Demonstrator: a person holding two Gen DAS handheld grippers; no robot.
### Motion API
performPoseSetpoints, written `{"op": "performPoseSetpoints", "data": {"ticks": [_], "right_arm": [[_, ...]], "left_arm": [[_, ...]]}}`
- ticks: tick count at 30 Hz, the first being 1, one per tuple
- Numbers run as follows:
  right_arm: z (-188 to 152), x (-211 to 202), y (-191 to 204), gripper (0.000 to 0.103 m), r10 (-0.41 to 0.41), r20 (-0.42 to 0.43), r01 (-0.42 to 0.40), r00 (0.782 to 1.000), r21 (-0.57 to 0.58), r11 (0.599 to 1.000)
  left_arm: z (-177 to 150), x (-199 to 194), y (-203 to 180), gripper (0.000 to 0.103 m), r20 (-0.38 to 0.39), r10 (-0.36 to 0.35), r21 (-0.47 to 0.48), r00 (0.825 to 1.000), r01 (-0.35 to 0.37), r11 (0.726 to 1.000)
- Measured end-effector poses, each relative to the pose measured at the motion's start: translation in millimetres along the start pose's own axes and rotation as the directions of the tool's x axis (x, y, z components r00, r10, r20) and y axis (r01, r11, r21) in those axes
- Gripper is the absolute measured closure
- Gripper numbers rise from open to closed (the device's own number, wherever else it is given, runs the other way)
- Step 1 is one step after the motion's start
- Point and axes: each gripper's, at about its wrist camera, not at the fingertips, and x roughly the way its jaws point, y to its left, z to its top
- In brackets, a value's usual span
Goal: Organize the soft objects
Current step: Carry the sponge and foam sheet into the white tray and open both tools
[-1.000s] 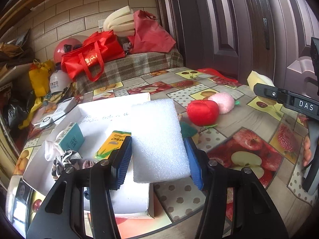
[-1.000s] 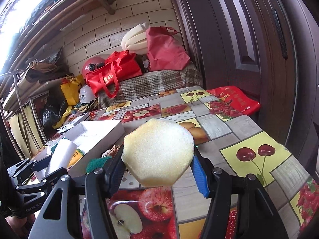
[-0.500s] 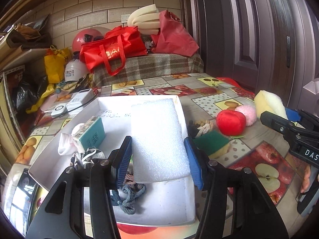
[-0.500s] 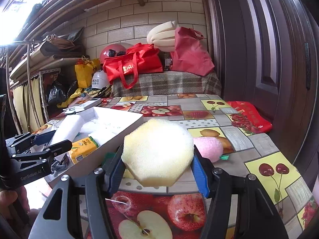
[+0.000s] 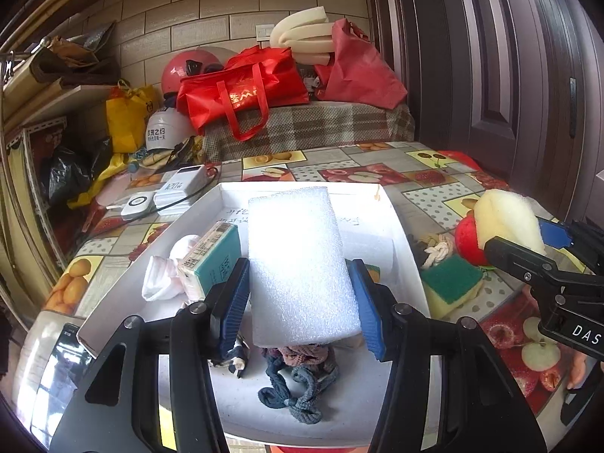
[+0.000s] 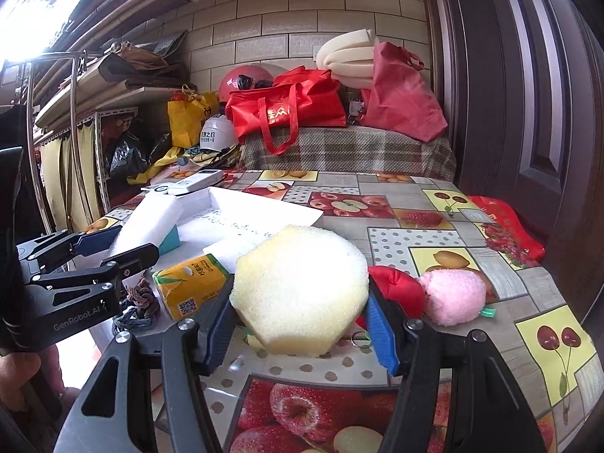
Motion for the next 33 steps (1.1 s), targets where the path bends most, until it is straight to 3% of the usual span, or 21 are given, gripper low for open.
{"op": "performPoseSetpoints", "data": {"ticks": [4, 9, 17, 26, 33], "right_arm": [[6, 17, 9, 0.040, 0.015, -0.020, -0.015, 1.000, 0.008, 1.000], [14, 37, 23, 0.040, 0.031, -0.018, -0.031, 0.999, -0.003, 1.000], [26, 60, 61, 0.040, 0.053, 0.012, -0.051, 0.999, -0.137, 0.989], [41, 98, 72, 0.040, 0.025, -0.026, -0.029, 0.999, -0.163, 0.986], [40, 104, 79, 0.039, 0.028, -0.054, -0.038, 0.998, -0.195, 0.980]], "left_arm": [[4, 8, 20, 0.050, 0.015, 0.069, -0.001, 0.997, -0.069, 0.998], [7, 22, 56, 0.050, 0.011, 0.113, -0.078, 0.994, -0.111, 0.991], [11, 31, 72, 0.050, 0.014, 0.114, -0.112, 0.993, -0.111, 0.987], [13, 37, 83, 0.050, -0.002, 0.127, -0.152, 0.992, -0.126, 0.980], [13, 41, 91, 0.049, -0.028, 0.156, -0.188, 0.987, -0.158, 0.969]]}}
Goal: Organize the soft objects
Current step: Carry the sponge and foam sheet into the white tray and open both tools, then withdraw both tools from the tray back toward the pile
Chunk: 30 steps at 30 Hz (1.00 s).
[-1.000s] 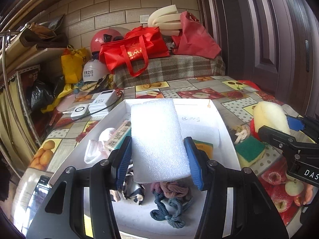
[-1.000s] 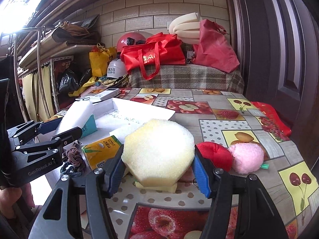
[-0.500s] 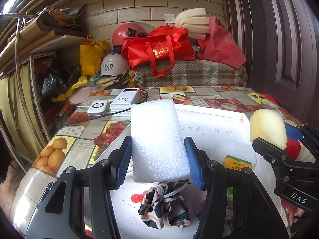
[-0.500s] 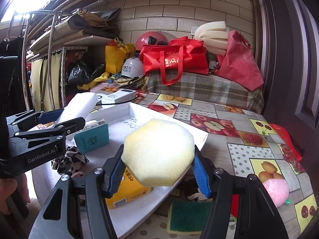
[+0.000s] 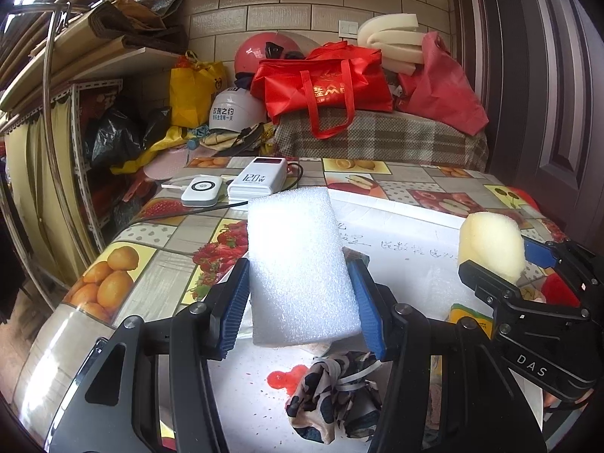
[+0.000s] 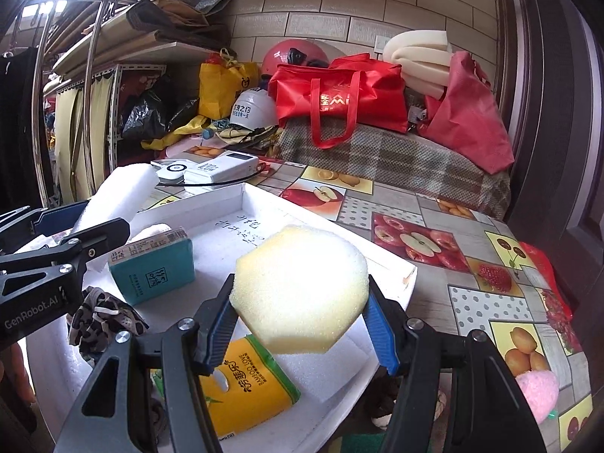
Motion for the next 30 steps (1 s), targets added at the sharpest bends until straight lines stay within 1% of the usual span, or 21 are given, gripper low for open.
{"op": "performPoseSetpoints", "data": {"ticks": [1, 3, 4, 6, 7, 8, 9, 19, 30], "right_arm": [[0, 0, 1, 0.037, 0.002, -0.001, -0.002, 1.000, -0.005, 1.000], [0, 0, 3, 0.028, -0.006, -0.003, 0.006, 1.000, -0.016, 1.000], [1, 0, 4, 0.018, -0.010, 0.001, 0.010, 1.000, -0.020, 1.000], [0, -2, 5, 0.017, -0.014, 0.012, 0.014, 1.000, -0.027, 1.000], [1, -2, 5, 0.014, -0.016, 0.014, 0.016, 1.000, -0.030, 0.999], [1, -2, 5, 0.005, -0.017, 0.015, 0.017, 1.000, -0.031, 0.999], [1, -2, 5, 0.000, -0.016, 0.016, 0.017, 1.000, -0.032, 0.999], [1, -6, 4, 0.000, -0.016, 0.036, 0.017, 0.999, -0.020, 1.000], [1, -9, 3, 0.000, -0.015, 0.048, 0.015, 0.999, -0.011, 1.000]], "left_arm": [[0, 1, 1, 0.049, -0.004, 0.006, -0.004, 1.000, -0.006, 1.000], [0, 1, 1, 0.049, -0.006, 0.024, -0.009, 1.000, -0.024, 1.000], [0, 0, 2, 0.047, 0.001, 0.028, -0.011, 1.000, -0.028, 1.000], [-1, -4, 2, 0.030, 0.021, 0.043, -0.011, 0.999, -0.043, 0.999], [-2, -5, 2, 0.013, 0.030, 0.044, -0.010, 0.999, -0.044, 0.999], [-2, -7, 2, 0.001, 0.038, 0.046, -0.008, 0.998, -0.046, 0.999], [-2, -8, 2, 0.000, 0.045, 0.045, -0.006, 0.998, -0.045, 0.999], [-3, -13, 7, 0.000, 0.067, 0.041, -0.025, 0.997, -0.039, 0.999], [-3, -14, 8, 0.000, 0.067, 0.039, -0.025, 0.997, -0.037, 0.999]]}}
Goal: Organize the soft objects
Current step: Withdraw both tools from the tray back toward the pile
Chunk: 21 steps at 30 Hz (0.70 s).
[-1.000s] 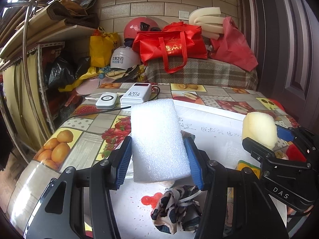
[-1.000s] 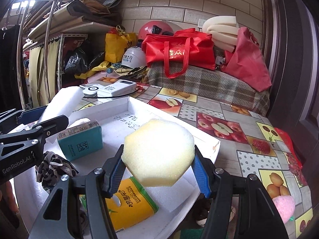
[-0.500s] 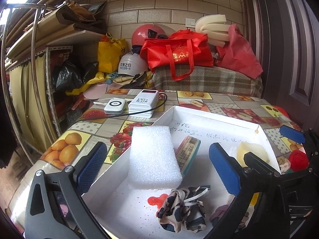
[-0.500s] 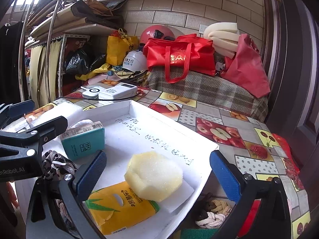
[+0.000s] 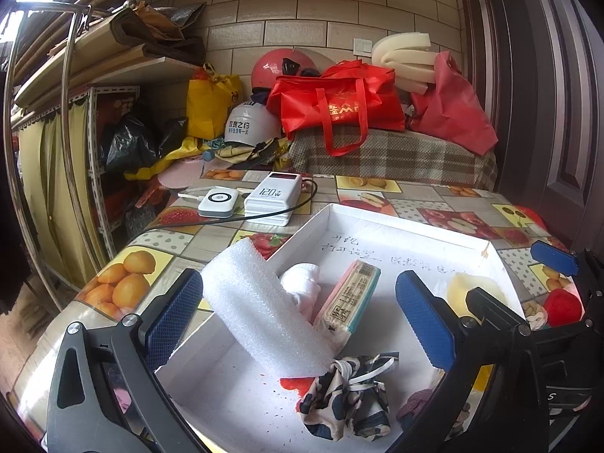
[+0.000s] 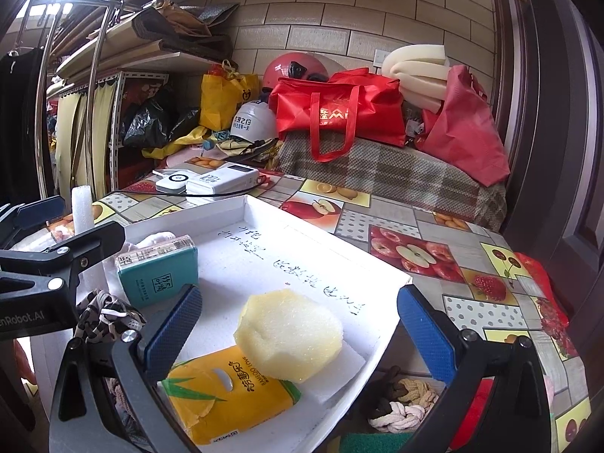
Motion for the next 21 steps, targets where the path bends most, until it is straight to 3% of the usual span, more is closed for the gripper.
{"op": "performPoseSetpoints", "data": {"ticks": [7, 12, 21], "right_arm": [[1, -8, -3, 0.000, -0.005, 0.038, 0.004, 0.999, 0.024, 1.000], [-2, -19, -13, 0.000, -0.013, 0.087, 0.005, 0.996, 0.089, 0.996], [-22, -45, -42, 0.000, -0.071, 0.038, 0.065, 0.997, 0.141, 0.988]], "left_arm": [[1, -4, 1, 0.000, 0.014, 0.002, -0.008, 1.000, -0.002, 1.000], [0, -22, -8, 0.000, 0.104, 0.013, 0.033, 0.995, -0.017, 0.999], [-8, -41, -36, 0.000, 0.091, -0.121, 0.054, 0.988, 0.117, 0.992]]}}
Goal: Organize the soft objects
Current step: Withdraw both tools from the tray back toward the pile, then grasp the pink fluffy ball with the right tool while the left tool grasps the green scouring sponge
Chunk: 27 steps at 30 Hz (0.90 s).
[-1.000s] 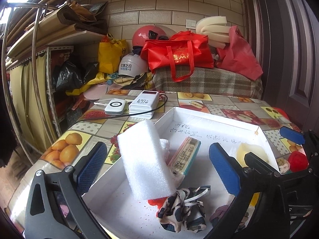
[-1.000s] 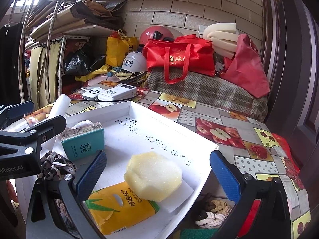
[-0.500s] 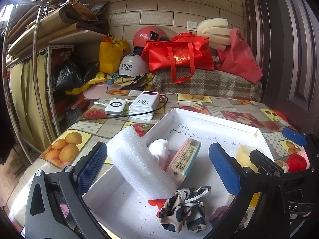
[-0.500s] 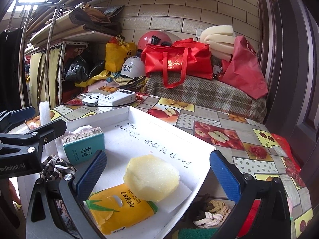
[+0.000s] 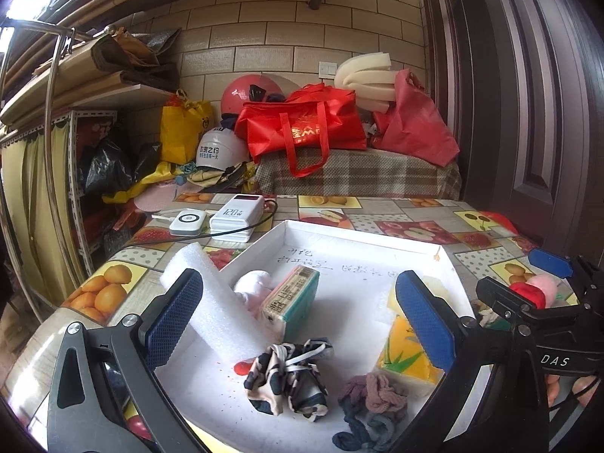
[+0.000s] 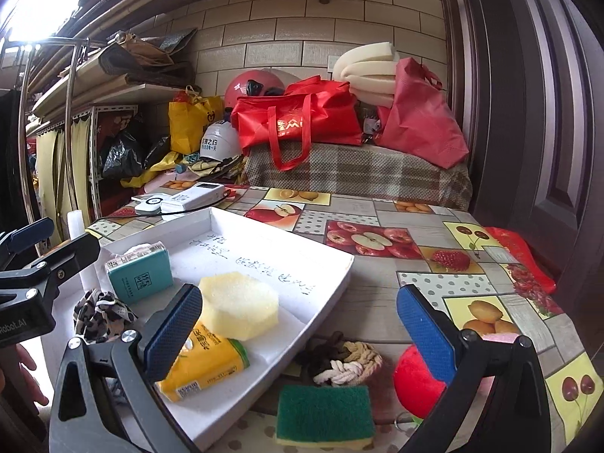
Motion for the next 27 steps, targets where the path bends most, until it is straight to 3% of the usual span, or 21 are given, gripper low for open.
{"op": "performPoseSetpoints", "data": {"ticks": [6, 10, 13, 16, 18, 19, 20, 22, 23, 26, 27], "right_arm": [[-19, -40, -63, 0.000, -0.050, 0.006, 0.050, 0.999, 0.051, 0.997], [-30, -60, -114, 0.000, -0.141, 0.005, 0.140, 0.990, 0.061, 0.988], [-35, -61, -156, 0.000, -0.200, -0.042, 0.204, 0.979, 0.140, 0.969], [-42, -61, -189, 0.000, -0.205, -0.080, 0.220, 0.975, 0.277, 0.935], [-46, -59, -198, 0.000, -0.195, -0.100, 0.217, 0.976, 0.329, 0.919], [-47, -60, -198, 0.000, -0.191, -0.100, 0.214, 0.976, 0.336, 0.917], [-47, -61, -197, 0.000, -0.190, -0.094, 0.211, 0.977, 0.335, 0.918], [-47, -67, -193, 0.000, -0.193, -0.070, 0.205, 0.979, 0.323, 0.924], [-47, -69, -191, 0.000, -0.194, -0.057, 0.202, 0.979, 0.314, 0.928], [-46, -72, -187, 0.000, -0.193, -0.033, 0.194, 0.981, 0.290, 0.937], [-46, -72, -187, 0.000, -0.191, -0.031, 0.192, 0.981, 0.286, 0.939]], "left_arm": [[-5, -15, -47, 0.000, -0.018, -0.139, 0.098, 0.990, 0.140, 0.985], [-12, -18, -81, 0.000, -0.095, -0.227, 0.152, 0.969, 0.240, 0.959], [-18, -19, -110, 0.000, -0.177, -0.333, 0.165, 0.926, 0.361, 0.918], [-23, -17, -139, 0.000, -0.256, -0.433, 0.156, 0.864, 0.479, 0.864], [-25, -10, -156, 0.000, -0.305, -0.470, 0.128, 0.828, 0.525, 0.842], [-25, -5, -163, 0.000, -0.327, -0.472, 0.116, 0.819, 0.530, 0.840], [-26, 1, -170, 0.000, -0.344, -0.455, 0.109, 0.821, 0.516, 0.850], [-26, 13, -177, 0.000, -0.364, -0.383, 0.103, 0.849, 0.446, 0.889], [-26, 20, -178, 0.000, -0.374, -0.361, 0.090, 0.854, 0.421, 0.903], [-28, 37, -178, 0.000, -0.413, -0.330, 0.057, 0.849, 0.386, 0.921], [-28, 39, -181, 0.000, -0.413, -0.305, 0.077, 0.858, 0.366, 0.927]]}}
